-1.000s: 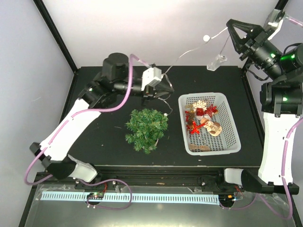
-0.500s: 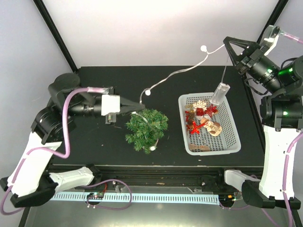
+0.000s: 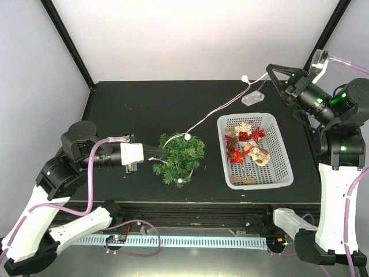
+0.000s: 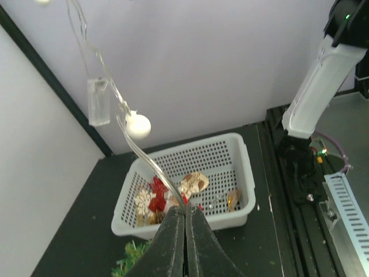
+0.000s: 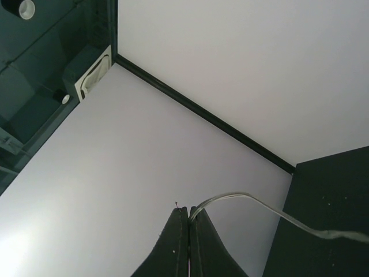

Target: Decorate the small christmas tree

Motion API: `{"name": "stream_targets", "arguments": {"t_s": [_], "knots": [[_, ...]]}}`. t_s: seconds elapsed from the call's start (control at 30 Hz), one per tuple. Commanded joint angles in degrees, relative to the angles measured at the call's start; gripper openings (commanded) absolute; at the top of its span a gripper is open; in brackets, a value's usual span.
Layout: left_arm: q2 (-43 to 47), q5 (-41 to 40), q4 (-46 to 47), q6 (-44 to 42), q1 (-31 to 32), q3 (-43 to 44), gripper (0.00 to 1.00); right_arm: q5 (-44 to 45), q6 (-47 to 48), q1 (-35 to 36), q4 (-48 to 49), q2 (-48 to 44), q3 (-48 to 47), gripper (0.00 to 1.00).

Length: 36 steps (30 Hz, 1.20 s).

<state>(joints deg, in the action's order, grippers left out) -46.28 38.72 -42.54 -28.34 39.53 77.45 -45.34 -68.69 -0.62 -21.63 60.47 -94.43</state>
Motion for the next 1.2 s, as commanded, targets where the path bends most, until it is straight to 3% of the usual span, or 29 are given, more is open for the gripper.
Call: {"name": "stream_targets", "arguments": {"t_s": [0.0, 0.43, 1.17], "knots": [[2.5, -2.7, 2.4, 2.1, -1.3, -4.4, 0.02, 0.3, 3.4, 0.5, -1.9, -1.3, 0.9, 0.01], [3.7, -7.9, 11.6, 1.9, -5.2, -13.0, 0.01, 0.5, 4.2, 0.9, -2.0, -1.9, 2.9, 0.01], [8.6, -8.6, 9.8, -1.5, -16.9, -18.0, 0.02, -0.1, 2.9, 1.4, 0.9, -2.5, 6.4, 0.01]]}}
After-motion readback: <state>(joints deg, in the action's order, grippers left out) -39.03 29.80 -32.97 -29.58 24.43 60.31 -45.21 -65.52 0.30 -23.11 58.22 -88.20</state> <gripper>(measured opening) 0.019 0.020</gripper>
